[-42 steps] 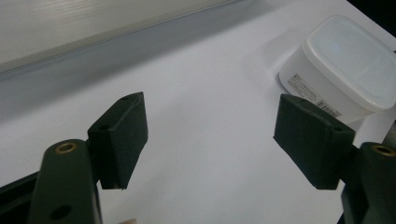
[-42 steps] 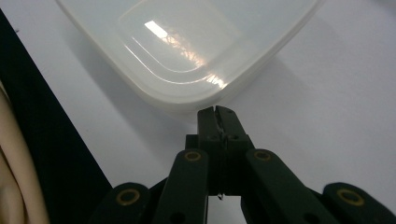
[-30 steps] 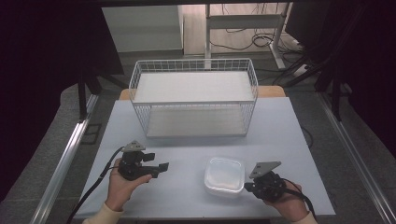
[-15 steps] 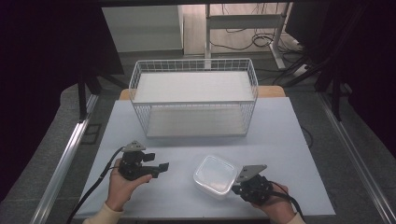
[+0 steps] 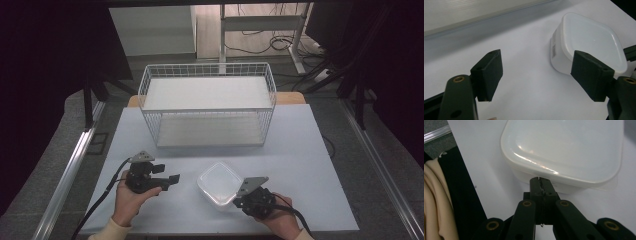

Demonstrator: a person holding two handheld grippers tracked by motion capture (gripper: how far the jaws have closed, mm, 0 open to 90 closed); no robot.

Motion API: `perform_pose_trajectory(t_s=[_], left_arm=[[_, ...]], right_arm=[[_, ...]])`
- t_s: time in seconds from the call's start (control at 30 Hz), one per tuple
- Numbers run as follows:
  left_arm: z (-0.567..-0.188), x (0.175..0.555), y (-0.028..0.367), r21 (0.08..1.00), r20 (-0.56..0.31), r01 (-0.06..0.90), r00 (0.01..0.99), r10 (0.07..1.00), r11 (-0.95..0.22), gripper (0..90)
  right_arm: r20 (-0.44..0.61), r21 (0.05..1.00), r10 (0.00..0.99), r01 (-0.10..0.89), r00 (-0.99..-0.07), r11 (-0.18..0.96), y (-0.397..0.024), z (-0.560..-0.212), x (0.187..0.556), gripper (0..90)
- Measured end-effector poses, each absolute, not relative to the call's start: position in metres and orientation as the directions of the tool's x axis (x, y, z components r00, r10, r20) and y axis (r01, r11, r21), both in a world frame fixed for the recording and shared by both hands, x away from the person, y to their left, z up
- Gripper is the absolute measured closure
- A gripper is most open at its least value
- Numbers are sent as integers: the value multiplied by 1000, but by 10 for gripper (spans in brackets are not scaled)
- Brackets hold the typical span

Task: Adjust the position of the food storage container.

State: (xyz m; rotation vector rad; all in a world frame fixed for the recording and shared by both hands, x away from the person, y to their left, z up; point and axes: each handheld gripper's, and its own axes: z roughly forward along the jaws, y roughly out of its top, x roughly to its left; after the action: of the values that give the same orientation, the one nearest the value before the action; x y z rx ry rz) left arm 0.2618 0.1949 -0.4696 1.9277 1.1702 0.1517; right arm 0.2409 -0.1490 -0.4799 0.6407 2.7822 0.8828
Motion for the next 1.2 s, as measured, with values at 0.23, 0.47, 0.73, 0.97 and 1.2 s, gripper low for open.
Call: perform_pose_trajectory(t_s=[0.23,0.47,0.73,0.97,1.2], left_arm=[[-470,262,196,715,-305,672,548,779,-194,253],[-471,263,198,714,-305,673,545,780,-191,252],[-470,262,198,715,-306,673,544,781,-188,252],[-470,263,200,715,-311,675,538,783,-180,252],[-469,262,200,716,-306,674,539,785,-183,251]], right_arm=[[-7,574,391,316,-920,755,-119,-484,245,899],[2,580,382,313,-924,752,-113,-484,245,898],[12,661,455,348,-891,665,-149,-451,248,899],[6,691,564,411,-826,595,-174,-438,283,899],[30,656,594,464,-804,596,-172,-458,304,899]])
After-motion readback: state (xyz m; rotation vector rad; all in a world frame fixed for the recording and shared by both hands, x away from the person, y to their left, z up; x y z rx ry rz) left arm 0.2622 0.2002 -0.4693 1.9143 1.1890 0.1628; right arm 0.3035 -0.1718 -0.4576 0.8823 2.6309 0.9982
